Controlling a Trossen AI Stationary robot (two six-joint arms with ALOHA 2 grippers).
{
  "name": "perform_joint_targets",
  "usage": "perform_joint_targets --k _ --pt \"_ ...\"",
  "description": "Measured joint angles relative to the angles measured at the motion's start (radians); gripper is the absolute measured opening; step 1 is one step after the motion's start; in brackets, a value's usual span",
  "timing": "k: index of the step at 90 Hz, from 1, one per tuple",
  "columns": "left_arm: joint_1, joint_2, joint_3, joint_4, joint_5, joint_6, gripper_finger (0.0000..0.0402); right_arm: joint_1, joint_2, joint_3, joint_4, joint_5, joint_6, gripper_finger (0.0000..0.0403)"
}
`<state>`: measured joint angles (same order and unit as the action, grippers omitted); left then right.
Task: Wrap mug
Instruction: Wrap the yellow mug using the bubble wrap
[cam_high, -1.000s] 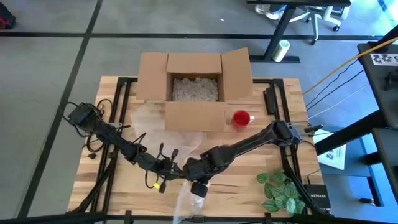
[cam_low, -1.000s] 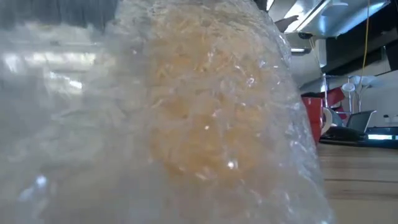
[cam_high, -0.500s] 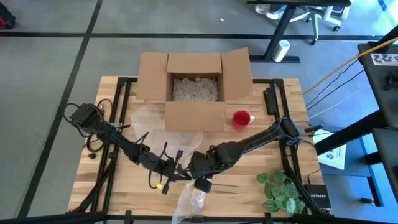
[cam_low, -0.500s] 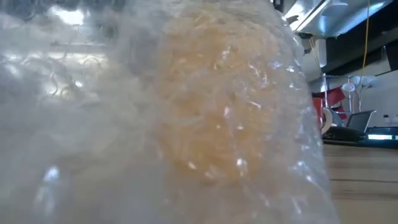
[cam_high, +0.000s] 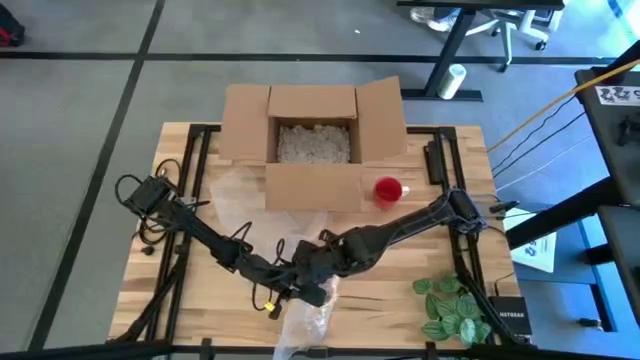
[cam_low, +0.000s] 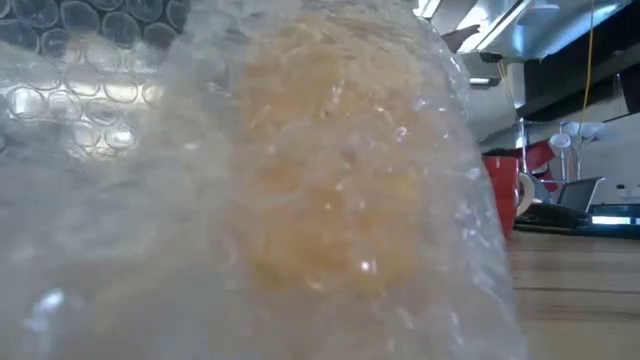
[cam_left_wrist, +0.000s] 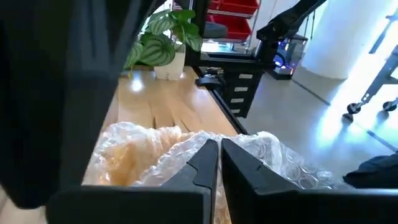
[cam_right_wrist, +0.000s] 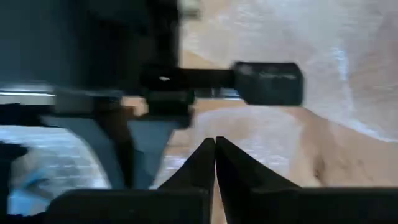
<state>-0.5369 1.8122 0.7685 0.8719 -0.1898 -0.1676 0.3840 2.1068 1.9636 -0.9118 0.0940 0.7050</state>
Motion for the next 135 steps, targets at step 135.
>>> perform_joint_targets --k 135 --pt "-0.016 -0.196 0.002 -0.405 0.010 -0.016 0.0086 0.061 0.086 -0.093 0.070 -0.165 0.101 0.0000"
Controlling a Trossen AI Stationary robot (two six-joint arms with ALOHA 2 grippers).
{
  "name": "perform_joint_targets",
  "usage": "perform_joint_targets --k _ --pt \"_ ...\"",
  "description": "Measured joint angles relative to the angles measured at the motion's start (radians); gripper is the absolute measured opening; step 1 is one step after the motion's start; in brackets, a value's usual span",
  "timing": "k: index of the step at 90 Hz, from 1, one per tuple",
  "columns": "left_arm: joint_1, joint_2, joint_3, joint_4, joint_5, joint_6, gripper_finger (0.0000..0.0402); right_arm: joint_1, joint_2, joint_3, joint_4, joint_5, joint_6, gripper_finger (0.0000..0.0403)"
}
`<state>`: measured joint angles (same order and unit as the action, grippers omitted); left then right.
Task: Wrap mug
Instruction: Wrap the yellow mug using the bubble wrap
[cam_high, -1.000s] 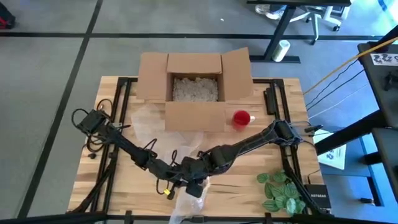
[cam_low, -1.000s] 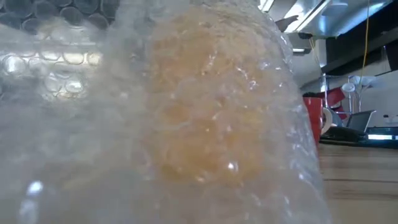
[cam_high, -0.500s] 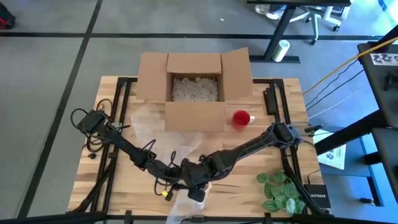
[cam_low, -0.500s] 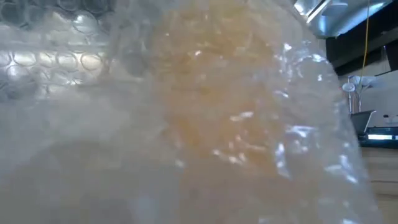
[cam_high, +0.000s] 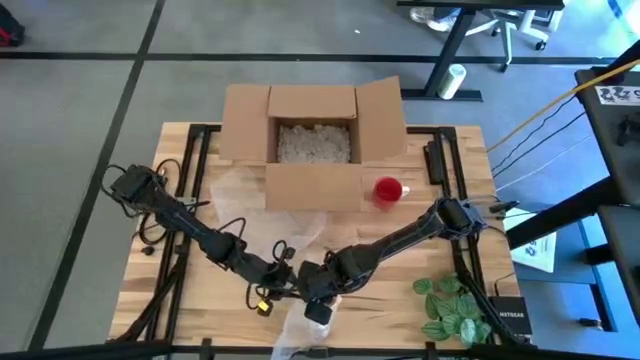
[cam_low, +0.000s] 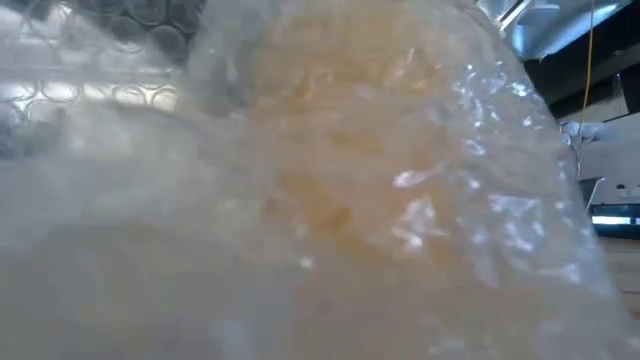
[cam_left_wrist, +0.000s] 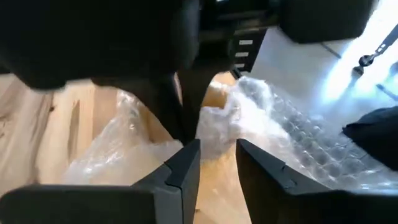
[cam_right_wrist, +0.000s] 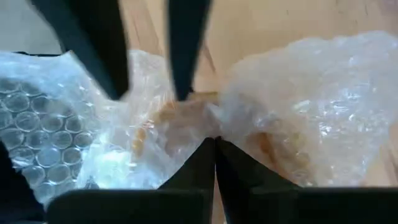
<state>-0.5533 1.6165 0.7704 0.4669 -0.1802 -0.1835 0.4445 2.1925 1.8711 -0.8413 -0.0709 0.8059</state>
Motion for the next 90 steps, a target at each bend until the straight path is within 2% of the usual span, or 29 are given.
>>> perform_joint_targets --k 29,50,69,79,90 --pt "-0.084 -0.044 -0.014 -0.125 -0.014 -0.109 0.0086 -0.003 -0.001 -0.080 0.092 -0.011 0.005 0.0000" --pt "-0.167 -0.044 -0.094 -0.116 -0.163 -0.242 0.0086 -0.013 0.012 -0.089 0.095 -0.034 0.035 0.0000" --pt "-0.180 -0.023 -0.120 -0.105 -0.183 -0.332 0.0086 -0.022 0.014 -0.091 0.090 0.064 0.175 0.0000" --pt "-0.179 0.015 -0.120 -0.036 -0.191 -0.334 0.0086 -0.025 0.015 -0.091 0.090 0.096 0.247 0.0000" --pt "-0.178 0.076 -0.120 0.021 -0.190 -0.352 0.0086 -0.024 0.016 -0.092 0.090 0.180 0.330 0.0000"
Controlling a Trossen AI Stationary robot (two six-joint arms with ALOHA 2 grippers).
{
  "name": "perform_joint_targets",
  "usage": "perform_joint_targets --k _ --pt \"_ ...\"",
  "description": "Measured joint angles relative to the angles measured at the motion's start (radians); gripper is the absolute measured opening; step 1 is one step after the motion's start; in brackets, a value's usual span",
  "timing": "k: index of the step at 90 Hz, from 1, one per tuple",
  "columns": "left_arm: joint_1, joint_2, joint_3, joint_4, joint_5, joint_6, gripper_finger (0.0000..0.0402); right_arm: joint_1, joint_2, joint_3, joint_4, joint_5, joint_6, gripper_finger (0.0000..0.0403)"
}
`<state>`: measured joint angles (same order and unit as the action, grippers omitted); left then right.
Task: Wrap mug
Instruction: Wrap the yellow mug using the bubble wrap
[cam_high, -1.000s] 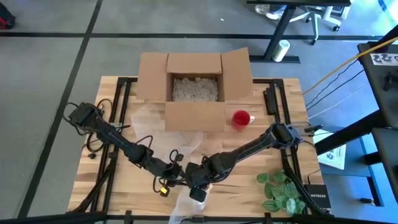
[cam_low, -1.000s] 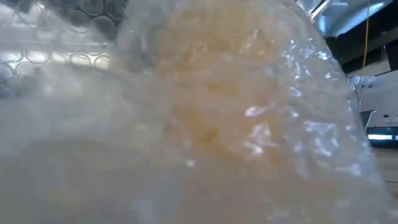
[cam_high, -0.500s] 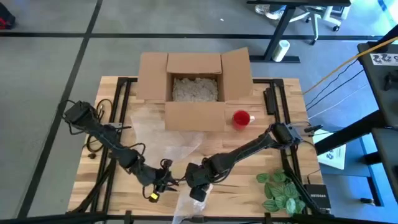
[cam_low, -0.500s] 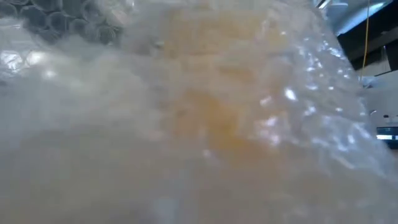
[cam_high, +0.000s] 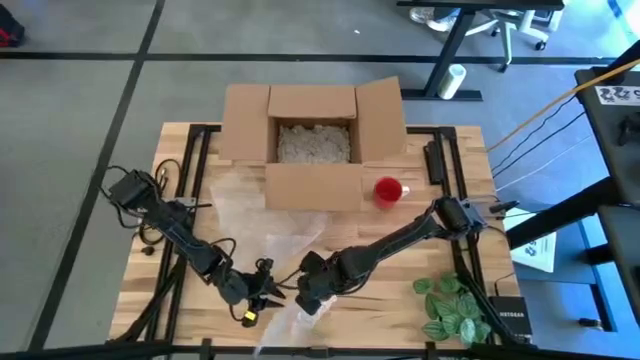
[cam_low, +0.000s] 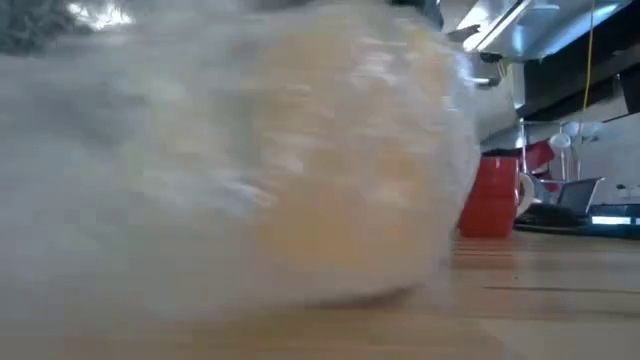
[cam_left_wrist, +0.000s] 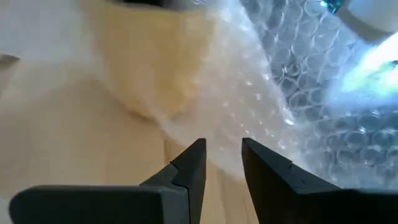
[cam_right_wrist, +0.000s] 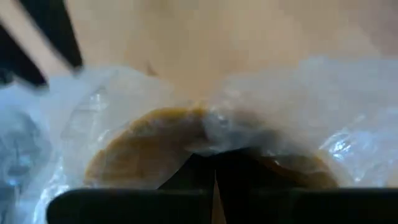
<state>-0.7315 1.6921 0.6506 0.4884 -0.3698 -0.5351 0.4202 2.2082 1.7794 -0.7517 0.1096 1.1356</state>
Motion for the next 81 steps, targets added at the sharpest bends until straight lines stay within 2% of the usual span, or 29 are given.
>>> perform_joint_targets --k 14,26,37,45,81 --pt "0.000 0.062 0.000 0.007 0.004 -0.040 0.0086 -0.001 0.001 0.000 0.006 0.015 0.034 0.0000" --pt "0.000 0.073 0.000 0.103 0.004 0.038 0.0079 -0.001 0.002 -0.001 0.022 0.022 0.036 0.0000" --pt "0.002 0.073 0.000 0.267 -0.029 0.183 0.0037 -0.001 0.002 -0.001 0.032 0.023 0.036 0.0000" --pt "0.011 0.073 0.000 0.329 -0.035 0.255 0.0008 -0.001 0.002 -0.001 0.036 0.023 0.036 0.0000" --pt "0.067 0.073 0.000 0.415 -0.044 0.312 0.0000 -0.002 0.003 -0.001 0.052 0.026 0.035 0.0000"
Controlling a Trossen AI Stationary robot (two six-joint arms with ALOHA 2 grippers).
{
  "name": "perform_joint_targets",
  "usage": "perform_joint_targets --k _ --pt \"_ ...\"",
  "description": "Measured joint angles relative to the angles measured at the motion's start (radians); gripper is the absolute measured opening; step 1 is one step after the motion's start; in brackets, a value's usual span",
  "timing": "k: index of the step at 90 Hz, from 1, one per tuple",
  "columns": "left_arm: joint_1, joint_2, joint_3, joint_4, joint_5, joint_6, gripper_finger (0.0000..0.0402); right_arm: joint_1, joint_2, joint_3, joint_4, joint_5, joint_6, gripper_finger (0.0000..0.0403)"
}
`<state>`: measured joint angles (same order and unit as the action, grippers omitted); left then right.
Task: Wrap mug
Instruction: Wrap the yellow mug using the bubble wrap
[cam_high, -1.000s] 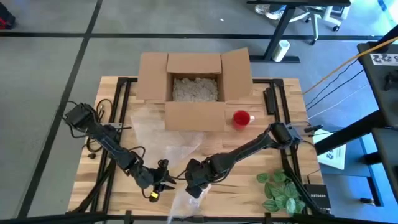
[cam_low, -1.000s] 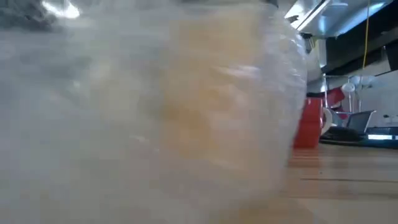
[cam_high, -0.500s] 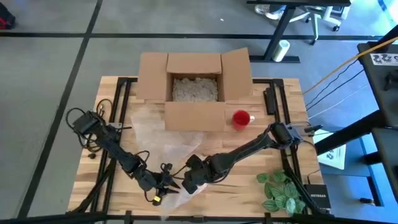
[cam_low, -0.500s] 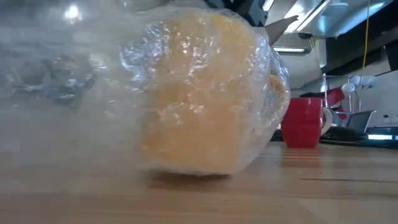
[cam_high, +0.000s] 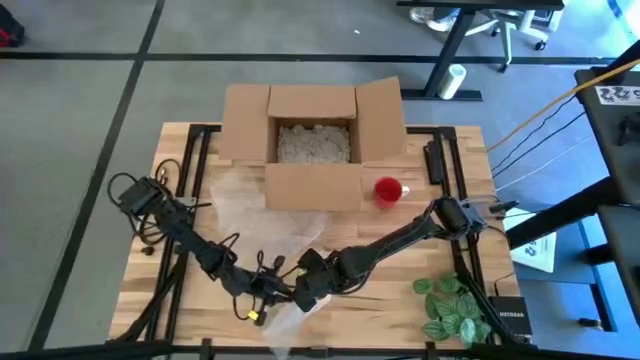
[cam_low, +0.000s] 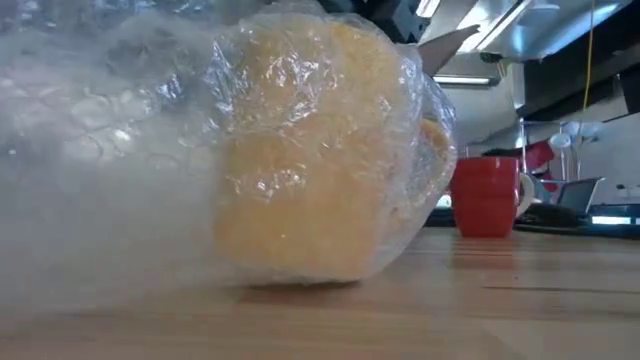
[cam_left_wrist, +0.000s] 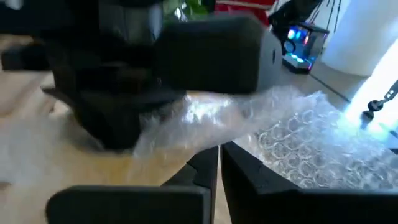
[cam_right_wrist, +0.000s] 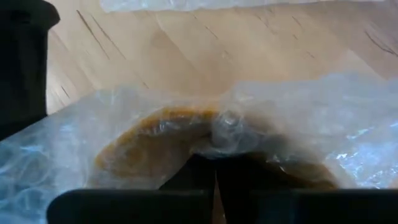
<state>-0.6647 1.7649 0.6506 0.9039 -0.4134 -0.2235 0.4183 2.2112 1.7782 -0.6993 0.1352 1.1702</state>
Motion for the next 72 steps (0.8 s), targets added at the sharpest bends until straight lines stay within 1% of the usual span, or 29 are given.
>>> perform_joint_targets --k 23,36,46,64,72 --pt "0.026 0.000 0.000 0.012 -0.014 0.016 0.0000 0.000 0.000 0.000 0.010 -0.010 -0.019 0.0000" --pt "0.045 -0.002 0.002 -0.033 -0.010 -0.035 0.0000 -0.001 0.000 0.005 0.027 -0.045 -0.049 0.0000" --pt "0.054 -0.003 0.003 -0.071 -0.016 -0.065 0.0000 0.000 0.004 0.057 -0.090 -0.053 -0.050 0.0000" --pt "0.058 -0.002 0.003 -0.079 -0.022 -0.067 0.0000 0.000 0.004 0.188 -0.329 -0.077 -0.071 0.0000" --pt "0.058 -0.002 0.003 -0.080 -0.021 -0.065 0.0000 0.001 0.002 0.250 -0.390 -0.076 -0.080 0.0000"
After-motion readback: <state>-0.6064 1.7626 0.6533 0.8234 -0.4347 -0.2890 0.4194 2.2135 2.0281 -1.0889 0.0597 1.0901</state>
